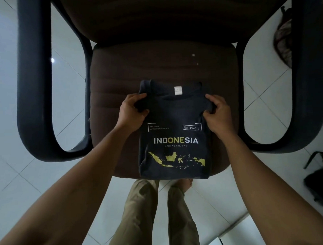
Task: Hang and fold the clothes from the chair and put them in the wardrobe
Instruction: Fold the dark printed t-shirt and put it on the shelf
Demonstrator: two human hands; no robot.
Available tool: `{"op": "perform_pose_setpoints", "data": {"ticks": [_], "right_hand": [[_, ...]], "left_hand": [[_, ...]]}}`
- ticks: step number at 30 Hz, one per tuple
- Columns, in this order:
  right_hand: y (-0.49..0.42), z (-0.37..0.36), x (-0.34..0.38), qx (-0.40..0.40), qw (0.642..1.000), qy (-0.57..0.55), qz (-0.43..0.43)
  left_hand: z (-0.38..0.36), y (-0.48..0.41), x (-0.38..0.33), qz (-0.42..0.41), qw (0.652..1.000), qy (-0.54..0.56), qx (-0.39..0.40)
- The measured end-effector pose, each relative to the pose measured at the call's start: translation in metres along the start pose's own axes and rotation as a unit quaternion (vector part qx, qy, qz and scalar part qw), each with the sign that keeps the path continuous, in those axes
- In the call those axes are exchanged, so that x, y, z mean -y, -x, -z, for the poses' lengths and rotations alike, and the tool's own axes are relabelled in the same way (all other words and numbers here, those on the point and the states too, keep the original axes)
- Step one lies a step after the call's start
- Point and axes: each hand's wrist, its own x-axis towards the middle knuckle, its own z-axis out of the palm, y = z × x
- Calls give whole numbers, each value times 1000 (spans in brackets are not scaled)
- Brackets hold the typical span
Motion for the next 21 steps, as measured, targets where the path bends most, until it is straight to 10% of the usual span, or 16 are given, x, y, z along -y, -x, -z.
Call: {"op": "perform_pose_setpoints", "data": {"ticks": [9, 21], "right_hand": [[35, -9, -2, -61, 997, 34, -27], [94, -15, -11, 84, 991, -75, -78]], "left_hand": [[-9, 35, -12, 26, 998, -31, -58], [-15, 86, 6, 140, 962, 175, 158]]}}
